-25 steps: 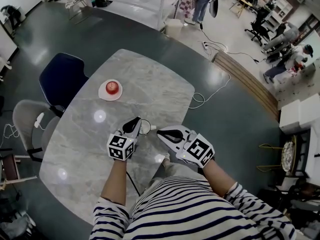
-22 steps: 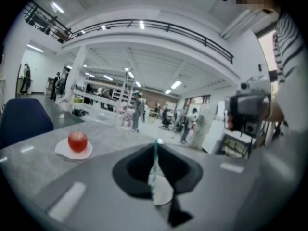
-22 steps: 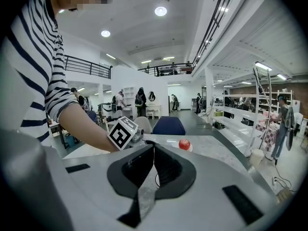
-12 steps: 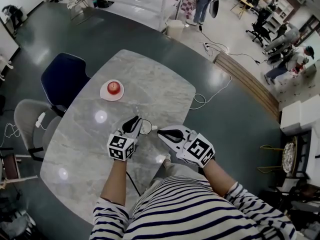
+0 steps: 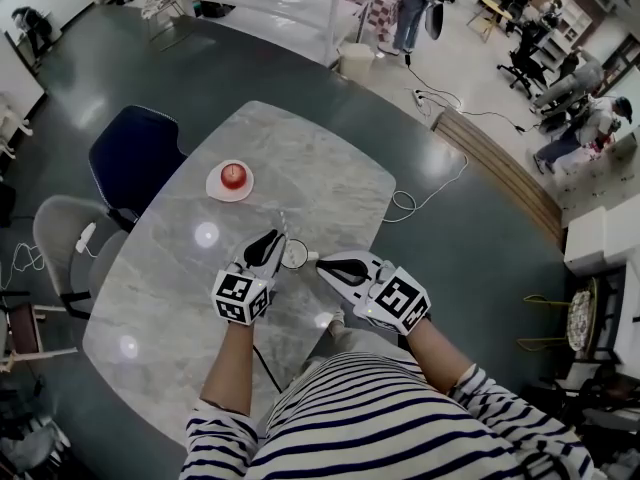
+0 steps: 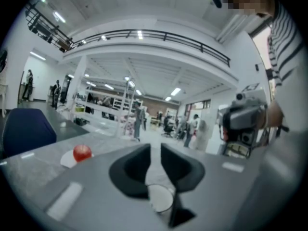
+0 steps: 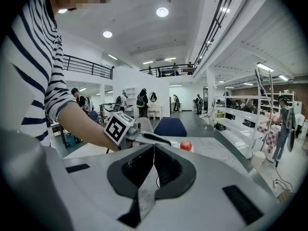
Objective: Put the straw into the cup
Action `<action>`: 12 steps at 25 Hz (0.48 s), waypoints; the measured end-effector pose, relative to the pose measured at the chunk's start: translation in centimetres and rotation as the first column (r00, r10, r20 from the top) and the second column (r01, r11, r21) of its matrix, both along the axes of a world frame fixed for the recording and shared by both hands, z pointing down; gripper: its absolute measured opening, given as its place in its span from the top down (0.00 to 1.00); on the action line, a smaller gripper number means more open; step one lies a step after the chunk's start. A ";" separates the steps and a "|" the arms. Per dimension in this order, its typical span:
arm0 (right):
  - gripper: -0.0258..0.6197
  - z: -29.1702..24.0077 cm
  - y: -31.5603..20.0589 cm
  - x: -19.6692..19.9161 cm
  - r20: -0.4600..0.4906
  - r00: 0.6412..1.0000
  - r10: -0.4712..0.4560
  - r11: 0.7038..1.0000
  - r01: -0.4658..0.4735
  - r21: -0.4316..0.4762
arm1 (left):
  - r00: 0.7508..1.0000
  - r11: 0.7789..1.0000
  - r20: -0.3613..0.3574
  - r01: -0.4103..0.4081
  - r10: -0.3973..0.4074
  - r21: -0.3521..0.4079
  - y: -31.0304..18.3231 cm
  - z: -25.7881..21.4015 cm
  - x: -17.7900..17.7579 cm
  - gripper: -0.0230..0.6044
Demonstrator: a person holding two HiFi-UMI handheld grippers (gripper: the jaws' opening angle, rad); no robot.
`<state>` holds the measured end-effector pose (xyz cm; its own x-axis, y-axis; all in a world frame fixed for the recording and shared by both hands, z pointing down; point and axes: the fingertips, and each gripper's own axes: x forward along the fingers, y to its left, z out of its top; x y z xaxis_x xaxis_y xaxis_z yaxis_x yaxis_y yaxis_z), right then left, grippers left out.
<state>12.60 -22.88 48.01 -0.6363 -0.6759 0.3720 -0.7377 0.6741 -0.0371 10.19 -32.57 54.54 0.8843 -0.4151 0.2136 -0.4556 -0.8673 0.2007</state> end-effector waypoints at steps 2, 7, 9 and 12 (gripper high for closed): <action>0.95 -0.1 -0.1 -0.1 0.002 1.000 -0.001 1.000 0.001 0.002 | 1.000 1.000 -0.016 0.005 -0.005 0.013 0.1 -0.8 -0.3 0.86; 0.95 -0.1 -0.1 0.0 0.008 1.000 -0.001 1.000 0.001 0.008 | 0.997 0.999 -0.073 0.025 -0.021 0.046 0.8 -3.1 -1.1 0.87; 0.95 -0.2 0.0 0.0 0.009 1.000 -0.003 1.000 0.003 0.009 | 0.995 0.997 -0.094 0.030 -0.024 0.064 1.3 -4.2 -1.4 0.88; 0.95 -0.3 0.1 0.0 0.009 1.000 -0.003 1.000 0.003 0.013 | 0.993 0.995 -0.115 0.034 -0.023 0.094 2.3 -5.6 -1.8 0.89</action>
